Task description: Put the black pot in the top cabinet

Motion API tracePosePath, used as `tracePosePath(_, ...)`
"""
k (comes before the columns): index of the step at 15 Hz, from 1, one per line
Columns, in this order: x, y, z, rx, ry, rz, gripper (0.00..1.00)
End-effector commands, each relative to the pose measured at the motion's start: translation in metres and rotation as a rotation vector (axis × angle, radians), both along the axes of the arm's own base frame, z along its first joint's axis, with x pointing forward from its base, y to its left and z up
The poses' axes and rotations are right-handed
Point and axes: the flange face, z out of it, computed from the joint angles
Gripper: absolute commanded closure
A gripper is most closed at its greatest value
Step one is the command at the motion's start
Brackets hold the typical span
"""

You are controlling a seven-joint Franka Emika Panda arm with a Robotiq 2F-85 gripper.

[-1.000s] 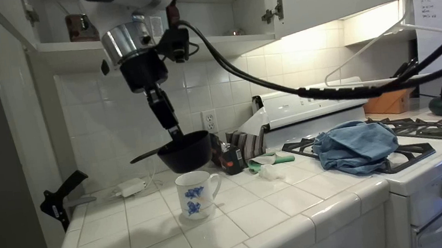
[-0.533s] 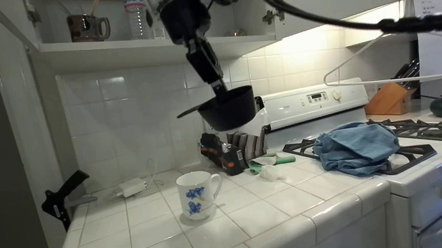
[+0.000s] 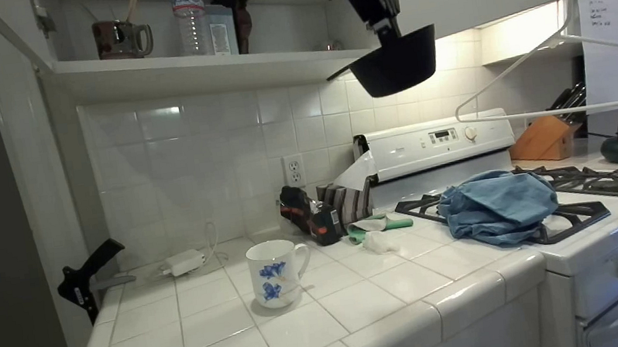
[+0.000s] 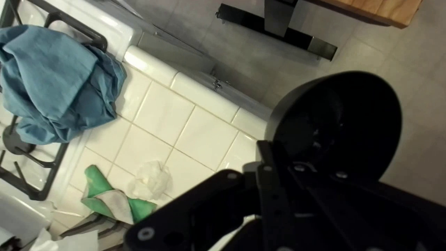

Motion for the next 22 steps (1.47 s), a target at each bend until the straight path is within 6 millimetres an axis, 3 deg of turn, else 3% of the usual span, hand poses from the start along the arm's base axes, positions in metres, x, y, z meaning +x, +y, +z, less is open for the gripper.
tracePosePath(1,-0.004,-0.007,0.008,0.005,-0.021,-0.025,0.97)
tracePosePath(6,-0.008,-0.011,0.009,0.008,-0.041,-0.053,0.99)
tracePosePath(11,0.044,-0.014,0.06,0.076,-0.159,-0.338,0.99)
tracePosePath(16,0.092,-0.024,0.097,0.143,-0.267,-0.571,0.99)
tracePosePath(22,0.121,-0.05,0.143,0.258,-0.351,-0.834,0.99)
